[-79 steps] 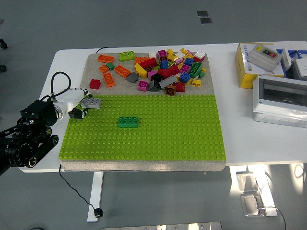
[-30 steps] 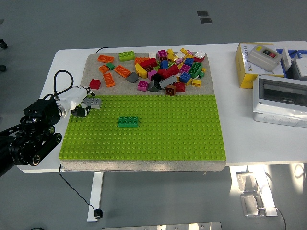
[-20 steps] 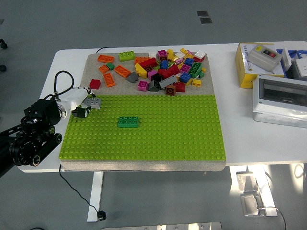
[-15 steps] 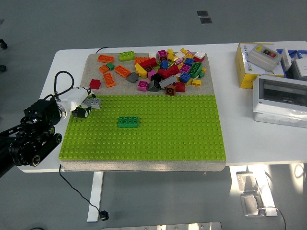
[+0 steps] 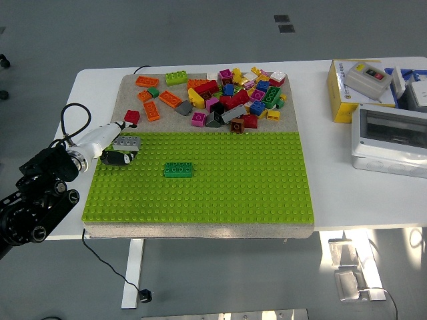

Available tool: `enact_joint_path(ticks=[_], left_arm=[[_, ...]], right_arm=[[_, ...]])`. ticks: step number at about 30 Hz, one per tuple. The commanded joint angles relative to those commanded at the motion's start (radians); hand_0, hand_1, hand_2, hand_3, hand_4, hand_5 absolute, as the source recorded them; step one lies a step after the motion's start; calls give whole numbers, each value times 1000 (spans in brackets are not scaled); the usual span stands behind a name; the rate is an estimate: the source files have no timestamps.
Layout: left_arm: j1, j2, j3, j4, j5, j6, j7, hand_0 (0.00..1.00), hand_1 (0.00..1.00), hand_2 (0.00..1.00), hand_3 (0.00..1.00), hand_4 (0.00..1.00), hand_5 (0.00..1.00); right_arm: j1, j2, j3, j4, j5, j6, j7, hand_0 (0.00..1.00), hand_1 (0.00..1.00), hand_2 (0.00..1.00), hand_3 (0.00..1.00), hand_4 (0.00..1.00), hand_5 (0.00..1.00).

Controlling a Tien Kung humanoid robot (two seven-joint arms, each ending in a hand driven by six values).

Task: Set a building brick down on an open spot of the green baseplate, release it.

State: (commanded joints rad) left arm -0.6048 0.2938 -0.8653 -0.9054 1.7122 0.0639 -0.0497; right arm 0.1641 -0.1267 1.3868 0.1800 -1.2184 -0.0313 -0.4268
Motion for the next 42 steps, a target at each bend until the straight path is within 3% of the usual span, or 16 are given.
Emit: enact_joint_path(ticks=[1, 2, 7, 8, 9, 13, 14, 19, 20, 28, 37, 42], left_arm=[[22, 3, -25, -27, -27, 8, -15, 998, 947, 948, 894, 675, 277], [48, 6, -52, -57, -58, 19, -34, 828, 730, 738, 794, 596, 354], [198, 18, -174, -223, -233, 92, -139, 828, 730, 738, 794, 596, 354], [226, 17, -191, -253, -269, 104, -161, 772, 687, 664, 742, 562, 342], [254, 15, -200, -284, -308, 117, -187, 772, 687, 664, 742, 562, 342], [344, 3, -152, -376, -452, 157, -288, 772, 687, 664, 742, 562, 342], [360, 0, -131, -395, -495, 159, -318, 700, 620, 594, 648, 522, 351], [377, -10, -52, -410, -675, 132, -420, 700, 620, 594, 648, 522, 351], [377, -10, -46, -409, -708, 126, -430, 668, 584, 577, 607, 519, 357], [367, 5, -33, -413, -917, 118, -455, 665, 581, 574, 602, 490, 347], [360, 8, -17, -393, -893, 125, -446, 657, 523, 565, 597, 467, 344], [359, 9, -16, -389, -881, 128, -441, 656, 538, 566, 599, 465, 342]], right_arm=[[-2, 0, -1, 0, 3, -1, 1, 683, 628, 565, 699, 500, 998], [-4, 0, -2, 0, 6, -2, 2, 683, 628, 571, 699, 500, 998], [-11, -1, 0, 0, 12, -5, 6, 683, 628, 571, 699, 500, 998], [-12, -1, 1, 0, 11, -5, 7, 683, 628, 571, 699, 500, 998], [-13, -1, 3, 0, 10, -5, 7, 683, 628, 574, 699, 500, 998], [-13, 0, 13, 0, -5, -3, 6, 683, 628, 574, 699, 500, 998], [-12, 0, 17, 0, -12, -2, 5, 683, 628, 577, 696, 500, 998], [-10, 5, 49, 0, -54, 2, 2, 683, 628, 577, 696, 500, 998], [-10, 5, 55, 0, -61, 3, 1, 683, 627, 584, 691, 500, 998], [-12, 6, 75, 0, -82, 4, 0, 683, 627, 584, 690, 504, 998], [-13, 8, 76, 0, -84, 1, 3, 684, 630, 584, 688, 502, 998], [-15, 11, 29, 0, 10, -20, 2, 684, 627, 599, 737, 501, 998]])
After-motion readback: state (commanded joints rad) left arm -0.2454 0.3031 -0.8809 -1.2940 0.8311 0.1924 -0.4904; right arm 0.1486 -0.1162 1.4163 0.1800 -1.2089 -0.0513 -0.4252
